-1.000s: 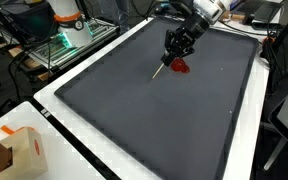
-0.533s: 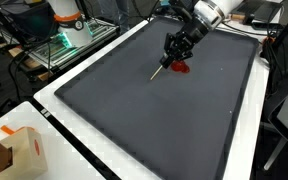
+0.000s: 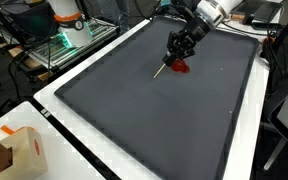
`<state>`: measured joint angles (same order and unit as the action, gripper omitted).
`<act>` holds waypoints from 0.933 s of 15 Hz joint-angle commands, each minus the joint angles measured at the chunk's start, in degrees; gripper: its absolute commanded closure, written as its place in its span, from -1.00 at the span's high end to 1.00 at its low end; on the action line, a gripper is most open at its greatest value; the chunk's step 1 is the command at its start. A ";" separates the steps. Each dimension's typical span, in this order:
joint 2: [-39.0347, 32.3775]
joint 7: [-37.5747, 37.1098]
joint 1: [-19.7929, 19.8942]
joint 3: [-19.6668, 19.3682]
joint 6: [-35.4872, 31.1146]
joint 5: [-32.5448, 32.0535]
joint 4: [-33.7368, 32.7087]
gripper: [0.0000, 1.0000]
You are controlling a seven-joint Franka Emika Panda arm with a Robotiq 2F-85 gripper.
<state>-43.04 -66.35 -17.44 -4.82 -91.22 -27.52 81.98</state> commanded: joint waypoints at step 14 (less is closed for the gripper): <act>0.32 11.33 -0.50 1.76 0.19 0.27 -2.92 -0.94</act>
<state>-43.99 -58.72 -19.40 -4.06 -89.19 -27.52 78.66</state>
